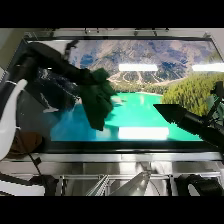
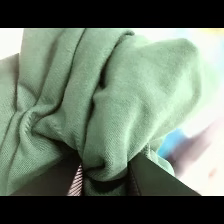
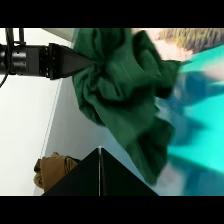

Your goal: Fold the shirts.

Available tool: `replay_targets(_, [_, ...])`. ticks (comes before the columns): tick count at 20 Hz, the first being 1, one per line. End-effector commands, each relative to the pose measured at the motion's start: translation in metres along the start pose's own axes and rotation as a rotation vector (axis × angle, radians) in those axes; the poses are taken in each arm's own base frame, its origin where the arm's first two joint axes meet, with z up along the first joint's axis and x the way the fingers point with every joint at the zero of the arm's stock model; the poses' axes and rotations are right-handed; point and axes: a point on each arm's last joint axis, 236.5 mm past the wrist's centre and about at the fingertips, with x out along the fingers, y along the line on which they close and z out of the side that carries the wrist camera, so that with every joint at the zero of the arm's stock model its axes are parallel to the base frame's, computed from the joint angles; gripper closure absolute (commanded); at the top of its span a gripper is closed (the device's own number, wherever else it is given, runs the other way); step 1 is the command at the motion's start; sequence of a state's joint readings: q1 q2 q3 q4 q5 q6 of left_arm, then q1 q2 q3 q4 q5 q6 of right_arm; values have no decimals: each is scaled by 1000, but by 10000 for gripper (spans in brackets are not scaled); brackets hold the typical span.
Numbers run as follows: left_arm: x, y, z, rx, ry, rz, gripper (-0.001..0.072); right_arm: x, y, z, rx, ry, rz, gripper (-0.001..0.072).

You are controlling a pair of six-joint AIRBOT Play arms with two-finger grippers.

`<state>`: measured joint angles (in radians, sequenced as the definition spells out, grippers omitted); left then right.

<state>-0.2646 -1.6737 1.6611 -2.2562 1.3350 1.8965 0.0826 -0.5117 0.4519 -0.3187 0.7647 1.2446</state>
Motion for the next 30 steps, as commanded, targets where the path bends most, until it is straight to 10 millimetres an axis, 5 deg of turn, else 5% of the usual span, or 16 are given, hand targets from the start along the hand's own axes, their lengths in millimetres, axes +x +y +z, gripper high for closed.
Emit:
replay_targets(1, [54,-87,-14,261,74,15,575,0,0,0,2,0,2,684])
replay_targets(3, [69,-94,-29,346,126,87,-8,0,1,-1,2,2,3,684])
replay_targets(7, [54,-49,-82,229,361,282,-7,1,-1,-11,-4,47,0,682])
replay_targets(8, [48,-37,-101,182,421,297,-7,3,-8,-10,-2,53,-19,584])
replay_targets(9, [45,-26,-119,136,456,298,-8,6,-20,-9,10,59,-49,253])
replay_targets(10, [42,-15,-140,84,490,303,-8,10,-38,-10,23,78,-94,119])
replay_targets(13, [37,18,-207,-73,530,329,-8,23,-113,-27,91,199,-268,119])
replay_targets(15, [48,16,-240,-191,486,264,-8,36,-154,-44,140,296,-327,120])
replay_targets(19, [81,-12,-225,-359,274,57,-5,72,-186,-53,221,375,-281,119])
replay_targets(25, [114,6,-224,-441,276,65,-3,128,-198,-60,278,459,-226,146])
replay_targets(27, [123,7,-208,-427,246,68,175,146,-184,-52,263,444,-181,181])
replay_targets(28, [127,6,-196,-408,217,72,305,153,-174,-42,245,416,-146,446])
replay_targets(29, [129,3,-183,-384,189,72,522,158,-162,-31,234,393,-101,691])
replay_targets(30, [129,0,-168,-358,160,69,682,159,-152,-19,224,372,-62,684])
